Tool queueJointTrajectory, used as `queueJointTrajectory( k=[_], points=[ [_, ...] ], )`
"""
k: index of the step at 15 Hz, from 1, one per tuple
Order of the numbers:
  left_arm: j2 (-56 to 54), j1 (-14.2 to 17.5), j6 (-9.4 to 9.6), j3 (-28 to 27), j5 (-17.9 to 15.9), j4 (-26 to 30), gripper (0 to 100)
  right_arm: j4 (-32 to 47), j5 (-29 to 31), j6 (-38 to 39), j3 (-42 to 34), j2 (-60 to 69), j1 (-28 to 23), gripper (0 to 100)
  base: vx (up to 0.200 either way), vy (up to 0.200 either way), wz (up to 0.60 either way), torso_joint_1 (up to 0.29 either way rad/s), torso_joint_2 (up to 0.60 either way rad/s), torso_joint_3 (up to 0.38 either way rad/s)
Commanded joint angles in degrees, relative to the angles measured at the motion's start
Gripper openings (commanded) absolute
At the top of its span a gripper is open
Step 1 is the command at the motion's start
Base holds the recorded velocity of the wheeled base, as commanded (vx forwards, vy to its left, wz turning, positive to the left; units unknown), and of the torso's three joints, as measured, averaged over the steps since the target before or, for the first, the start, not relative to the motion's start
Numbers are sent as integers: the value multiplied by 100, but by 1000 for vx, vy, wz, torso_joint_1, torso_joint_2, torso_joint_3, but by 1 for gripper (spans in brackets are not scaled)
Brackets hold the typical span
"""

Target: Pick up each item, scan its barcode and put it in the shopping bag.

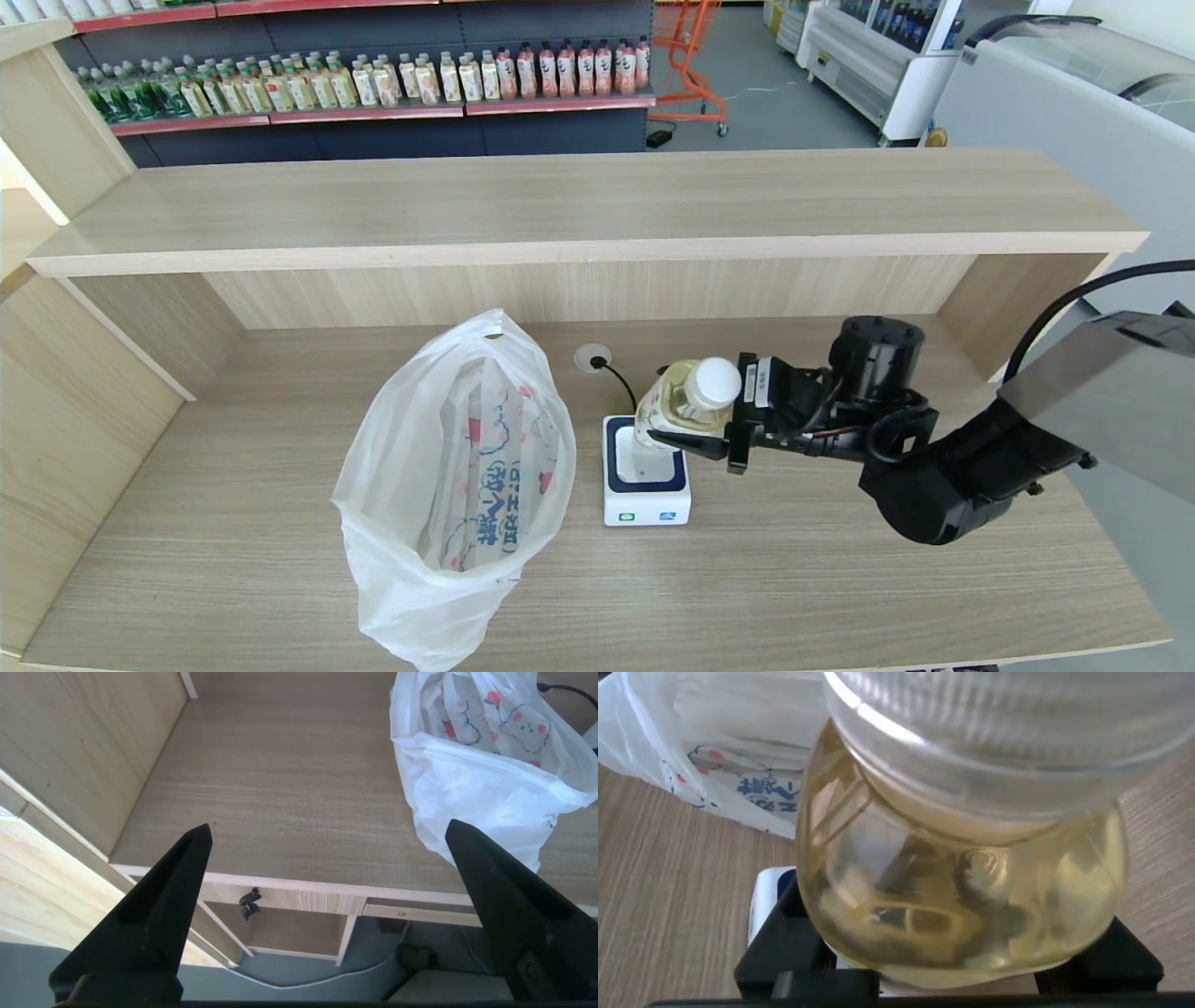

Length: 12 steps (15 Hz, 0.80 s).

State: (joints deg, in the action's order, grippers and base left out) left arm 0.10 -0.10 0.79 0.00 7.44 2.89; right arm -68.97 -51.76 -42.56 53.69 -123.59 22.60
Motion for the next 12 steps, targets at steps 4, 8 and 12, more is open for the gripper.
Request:
queueJointTrajectory(
  k=[4, 8, 12],
  points=[
    [-1, 1, 0, 0, 3, 1, 100, -371, -132, 2, 151, -359, 16, 0, 0, 0, 0, 0, 0, 0],
    [-1, 10, 0, 0, 3, 1, 100, -828, -282, -16, 160, -640, 16, 0, 0, 0, 0, 0, 0, 0],
    [-1, 1, 0, 0, 3, 1, 100, -890, -317, -25, 151, -675, 16, 0, 0, 0, 0, 0, 0, 0]
  ],
)
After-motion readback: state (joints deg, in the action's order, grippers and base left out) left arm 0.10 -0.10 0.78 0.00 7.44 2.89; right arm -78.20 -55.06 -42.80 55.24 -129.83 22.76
